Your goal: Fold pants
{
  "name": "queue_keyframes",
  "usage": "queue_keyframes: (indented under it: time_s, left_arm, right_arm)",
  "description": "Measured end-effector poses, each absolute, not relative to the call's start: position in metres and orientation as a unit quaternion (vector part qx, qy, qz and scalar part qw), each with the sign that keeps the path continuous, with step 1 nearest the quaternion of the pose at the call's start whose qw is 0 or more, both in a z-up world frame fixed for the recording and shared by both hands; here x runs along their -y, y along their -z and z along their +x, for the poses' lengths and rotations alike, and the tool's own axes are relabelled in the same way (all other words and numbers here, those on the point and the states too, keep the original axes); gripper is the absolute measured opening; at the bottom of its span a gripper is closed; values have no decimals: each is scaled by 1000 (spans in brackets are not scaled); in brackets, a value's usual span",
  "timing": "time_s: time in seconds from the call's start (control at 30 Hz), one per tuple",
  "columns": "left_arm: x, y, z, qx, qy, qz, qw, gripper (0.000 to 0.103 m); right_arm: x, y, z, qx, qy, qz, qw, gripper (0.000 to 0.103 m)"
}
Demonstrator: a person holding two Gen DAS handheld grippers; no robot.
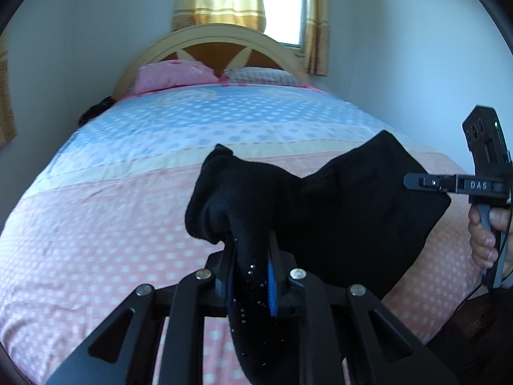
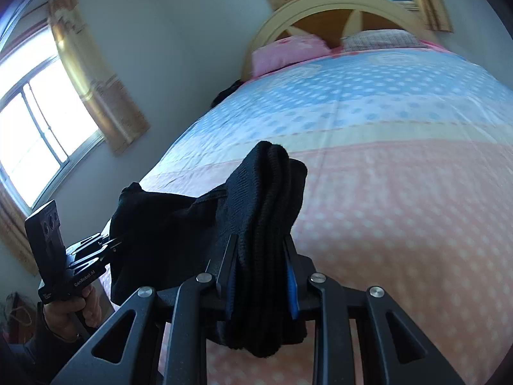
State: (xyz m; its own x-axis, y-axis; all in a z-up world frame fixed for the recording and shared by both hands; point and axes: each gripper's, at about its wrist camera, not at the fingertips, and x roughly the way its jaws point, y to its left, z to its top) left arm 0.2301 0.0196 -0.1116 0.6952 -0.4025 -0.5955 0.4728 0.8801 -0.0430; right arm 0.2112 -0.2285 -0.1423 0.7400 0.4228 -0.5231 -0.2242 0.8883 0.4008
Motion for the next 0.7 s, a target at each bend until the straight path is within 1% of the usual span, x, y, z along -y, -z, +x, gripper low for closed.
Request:
queue_keyframes:
  time_s: [0.3, 0.7]
  left_arm:
    - [-73, 120, 246, -318, 180, 51, 929, 16]
    - [-131, 131, 245, -326, 130, 23, 936, 16]
  right_arm:
    - [163, 137, 265, -329, -229, 131, 907, 26]
    - [95, 150, 307, -349, -267, 120, 890, 26]
